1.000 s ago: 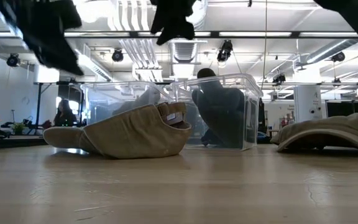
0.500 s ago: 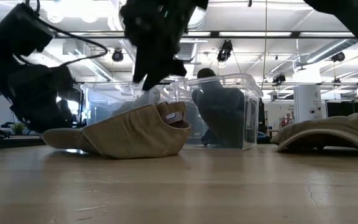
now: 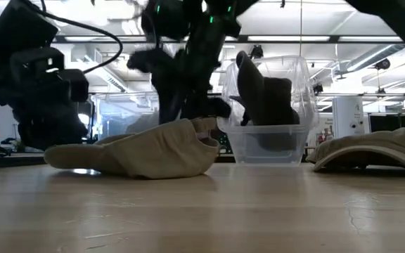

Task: Pick & Place hat
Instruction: Adjust the transparent bin on the table

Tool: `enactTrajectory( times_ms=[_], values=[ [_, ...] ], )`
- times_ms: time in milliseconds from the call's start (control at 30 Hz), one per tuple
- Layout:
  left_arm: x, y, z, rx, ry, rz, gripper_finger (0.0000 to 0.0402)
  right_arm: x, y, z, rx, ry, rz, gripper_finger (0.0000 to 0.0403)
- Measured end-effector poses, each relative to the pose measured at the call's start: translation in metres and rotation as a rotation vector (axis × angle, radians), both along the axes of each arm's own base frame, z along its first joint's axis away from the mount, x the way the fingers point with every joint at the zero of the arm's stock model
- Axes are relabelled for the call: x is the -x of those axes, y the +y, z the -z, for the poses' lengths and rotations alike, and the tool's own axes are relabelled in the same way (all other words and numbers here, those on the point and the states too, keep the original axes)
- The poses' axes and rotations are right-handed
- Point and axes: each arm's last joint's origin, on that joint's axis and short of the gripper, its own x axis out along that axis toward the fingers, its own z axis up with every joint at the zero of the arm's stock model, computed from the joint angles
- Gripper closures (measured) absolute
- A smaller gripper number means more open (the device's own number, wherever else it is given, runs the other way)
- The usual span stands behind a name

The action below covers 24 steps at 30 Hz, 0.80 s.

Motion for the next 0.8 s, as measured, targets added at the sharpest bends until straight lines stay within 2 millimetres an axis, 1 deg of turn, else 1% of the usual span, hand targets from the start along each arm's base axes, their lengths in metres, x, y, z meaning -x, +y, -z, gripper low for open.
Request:
enactTrajectory(
  times_ms=[67,133,167,267,333,467,600,800],
  values=[
    [-0.001,-0.003,-0.001,0.005,0.004,0.047,0.0193,-0.002,0.005,-0.009,-0.033,-0.023,-0.01,0.0271],
    [-0.002,-0.005,-0.003,0.003,-0.005,0.084,0.0193,-0.005,0.009,-0.02,-0.021,-0.057,-0.02,0.0271],
    [-0.003,-0.006,-0.005,-0.003,-0.012,0.096,0.0193,-0.006,0.01,-0.029,0.001,-0.083,-0.023,0.0271],
    [-0.005,-0.006,-0.008,-0.011,-0.027,0.104,0.0193,-0.008,0.01,-0.061,0.061,-0.172,-0.026,0.0271],
    [-0.006,-0.007,-0.01,-0.01,-0.035,0.102,0.0193,-0.007,0.009,-0.073,0.081,-0.191,-0.026,0.0273],
    [-0.006,-0.007,-0.01,-0.008,-0.03,0.099,0.0193,-0.008,0.006,-0.08,0.13,-0.184,-0.013,0.0272],
    [-0.006,-0.006,-0.009,-0.009,-0.022,0.099,0.0193,-0.007,0.005,-0.098,0.16,-0.23,-0.035,0.0271],
    [-0.006,-0.006,-0.008,-0.011,-0.018,0.098,0.0193,-0.004,0.004,-0.101,0.189,-0.2,-0.087,0.0275]
  ],
)
